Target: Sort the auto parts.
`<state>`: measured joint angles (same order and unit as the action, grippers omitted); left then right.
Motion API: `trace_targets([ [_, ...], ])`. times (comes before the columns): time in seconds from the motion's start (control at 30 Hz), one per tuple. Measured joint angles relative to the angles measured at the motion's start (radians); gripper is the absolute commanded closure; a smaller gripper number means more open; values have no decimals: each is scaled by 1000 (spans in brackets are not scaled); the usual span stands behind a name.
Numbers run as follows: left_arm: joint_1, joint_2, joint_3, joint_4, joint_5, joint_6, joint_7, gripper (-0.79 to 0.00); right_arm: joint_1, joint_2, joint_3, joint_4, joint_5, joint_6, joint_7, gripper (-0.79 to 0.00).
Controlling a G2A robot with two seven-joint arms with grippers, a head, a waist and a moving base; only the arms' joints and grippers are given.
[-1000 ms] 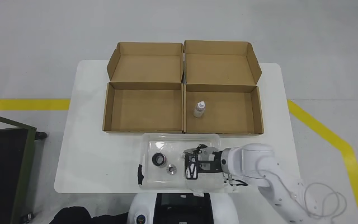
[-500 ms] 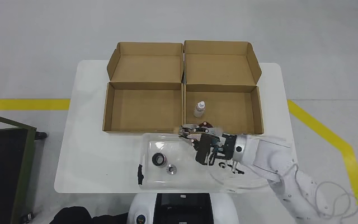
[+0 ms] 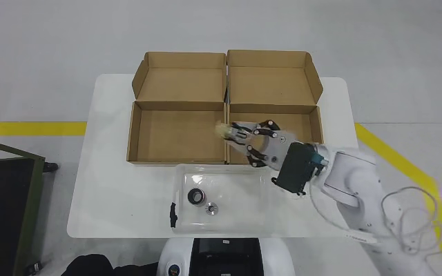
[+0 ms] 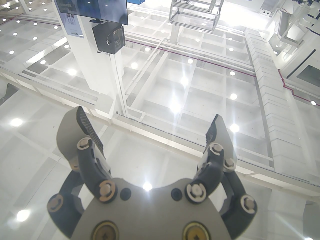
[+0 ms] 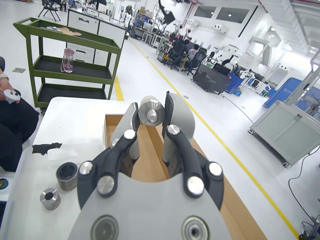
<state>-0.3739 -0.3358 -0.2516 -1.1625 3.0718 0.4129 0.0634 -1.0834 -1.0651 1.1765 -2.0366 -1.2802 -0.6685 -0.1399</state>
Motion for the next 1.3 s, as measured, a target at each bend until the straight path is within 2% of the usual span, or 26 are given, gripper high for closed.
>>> trace_targets([
  [0.6, 0, 0, 0, 0, 0, 0, 0, -785, 23, -16, 56, -36, -40, 152, -170, 0],
  [1.07, 0, 0, 0, 0, 0, 0, 0, -785, 39, -19, 84, -28, -55, 132, -199, 0],
  [1.3, 0, 0, 0, 0, 0, 0, 0, -785, 25, -19, 94, -28, -47, 113, -155, 0],
])
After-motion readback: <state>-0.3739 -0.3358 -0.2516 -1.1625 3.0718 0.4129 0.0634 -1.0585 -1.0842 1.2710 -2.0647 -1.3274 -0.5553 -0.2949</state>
